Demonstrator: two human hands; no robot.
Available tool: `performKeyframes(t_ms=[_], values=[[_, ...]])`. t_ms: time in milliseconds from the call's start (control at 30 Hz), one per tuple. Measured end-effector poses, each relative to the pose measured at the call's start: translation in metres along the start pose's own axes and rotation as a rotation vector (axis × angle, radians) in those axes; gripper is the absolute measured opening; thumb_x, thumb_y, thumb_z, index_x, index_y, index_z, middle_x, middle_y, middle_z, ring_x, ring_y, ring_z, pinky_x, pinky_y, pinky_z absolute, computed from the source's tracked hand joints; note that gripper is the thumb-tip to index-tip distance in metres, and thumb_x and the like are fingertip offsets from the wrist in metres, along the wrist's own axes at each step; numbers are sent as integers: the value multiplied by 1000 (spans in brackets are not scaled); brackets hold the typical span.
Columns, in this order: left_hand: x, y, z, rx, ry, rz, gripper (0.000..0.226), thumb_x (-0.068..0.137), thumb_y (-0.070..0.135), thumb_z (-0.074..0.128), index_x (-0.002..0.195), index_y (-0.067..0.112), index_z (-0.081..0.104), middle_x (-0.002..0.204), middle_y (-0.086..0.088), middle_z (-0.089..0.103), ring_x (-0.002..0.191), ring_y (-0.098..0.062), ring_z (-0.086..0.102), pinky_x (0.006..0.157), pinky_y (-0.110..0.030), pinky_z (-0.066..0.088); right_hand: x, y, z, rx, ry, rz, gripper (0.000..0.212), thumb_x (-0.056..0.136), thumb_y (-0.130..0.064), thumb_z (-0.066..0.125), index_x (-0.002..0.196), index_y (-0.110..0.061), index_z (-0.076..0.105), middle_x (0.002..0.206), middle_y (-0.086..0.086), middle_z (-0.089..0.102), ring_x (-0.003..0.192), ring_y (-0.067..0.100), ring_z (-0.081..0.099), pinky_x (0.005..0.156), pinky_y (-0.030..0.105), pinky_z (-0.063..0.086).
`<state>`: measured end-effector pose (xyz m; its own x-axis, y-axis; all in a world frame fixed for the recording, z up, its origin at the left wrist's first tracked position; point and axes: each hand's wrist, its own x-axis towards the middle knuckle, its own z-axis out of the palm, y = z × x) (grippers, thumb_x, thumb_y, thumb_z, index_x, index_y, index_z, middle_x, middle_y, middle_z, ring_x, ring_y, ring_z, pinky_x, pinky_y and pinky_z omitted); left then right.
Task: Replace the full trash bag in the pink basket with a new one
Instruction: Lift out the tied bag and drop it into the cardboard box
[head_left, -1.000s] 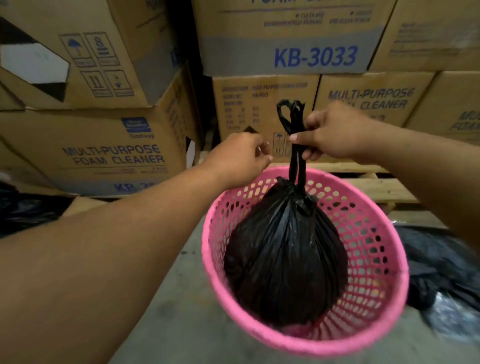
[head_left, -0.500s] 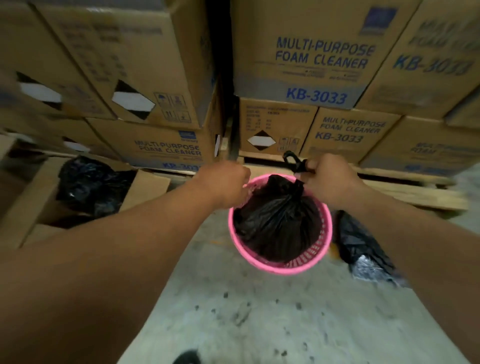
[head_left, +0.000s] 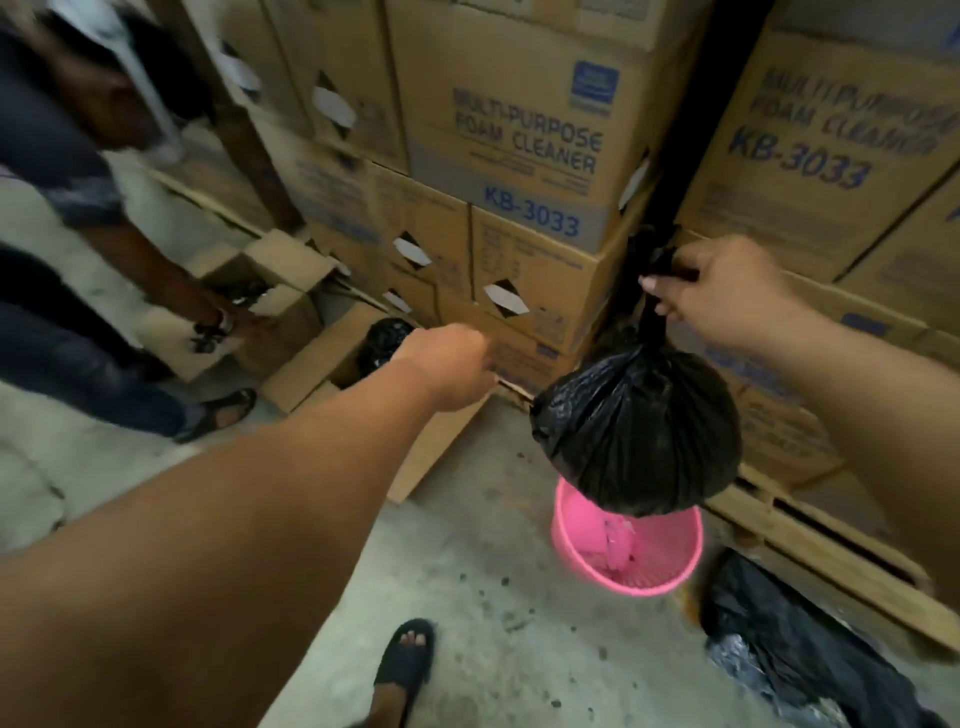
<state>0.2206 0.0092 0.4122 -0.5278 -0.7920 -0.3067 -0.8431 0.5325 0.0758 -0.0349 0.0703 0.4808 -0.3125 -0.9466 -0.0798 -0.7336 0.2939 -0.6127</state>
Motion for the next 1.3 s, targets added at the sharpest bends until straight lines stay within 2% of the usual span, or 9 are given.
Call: performKeyframes(t_ms=[100,233,433,600,700,967,1067,1167,1300], values=[[-21,-55,-10,32,-7,-97,31,98,41,48,118,21,60,116,-5,61,103,-27,60,79,-38,49,18,-39,17,-51,0,-32,22,93,-32,63,103,-13,68,69,-4,68,65,12,64,55,26,44],[-29,-128,-8,50,-53,-212,32,100,43,47,120,21,59,113,-6,61,99,-27,60,80,-40,51,44,-83,62,-84,-35,-32,26,93,-33,62,108,-13,68,78,1,72,76,18,68,72,37,56],[-6,-231,-1,-12,-78,-212,32,99,46,46,117,22,59,113,-6,63,100,-28,60,81,-41,50,93,-146,166,-169,-132,13,22,93,-32,61,97,-13,70,87,6,72,70,19,62,49,26,38],[13,-311,10,-37,-89,-244,34,98,48,47,118,23,59,111,-4,62,96,-26,60,80,-43,53,138,-192,255,-149,-239,64,18,91,-29,62,95,-14,70,86,6,71,84,26,66,71,36,54],[19,-347,19,-63,-98,-266,34,98,46,49,121,24,59,115,-3,61,100,-25,60,83,-43,53,164,-219,294,-178,-284,25,21,91,-32,61,91,-13,72,88,7,72,83,27,66,70,34,51],[30,-412,41,-125,-143,-327,35,98,46,49,123,23,59,119,-5,62,104,-25,60,89,-44,52,210,-259,380,-166,-378,15,19,90,-31,63,98,-15,70,92,7,73,88,25,69,78,38,57],[30,-423,47,-132,-144,-335,35,98,45,49,122,22,59,117,-5,63,103,-24,60,90,-45,52,213,-255,394,-198,-435,34,29,93,-35,59,103,-10,69,101,6,72,91,25,67,64,29,52],[30,-425,49,-136,-158,-337,34,98,45,50,121,22,59,117,-5,63,103,-25,60,89,-44,51,208,-246,392,-243,-487,59,27,96,-38,54,96,-13,64,91,5,67,69,20,57,48,27,34],[34,-409,41,-133,-194,-320,35,98,45,50,123,21,58,119,-6,62,106,-26,59,92,-46,50,197,-231,364,-314,-540,2,30,96,-44,51,101,-18,63,91,2,66,74,19,57,55,29,37]])
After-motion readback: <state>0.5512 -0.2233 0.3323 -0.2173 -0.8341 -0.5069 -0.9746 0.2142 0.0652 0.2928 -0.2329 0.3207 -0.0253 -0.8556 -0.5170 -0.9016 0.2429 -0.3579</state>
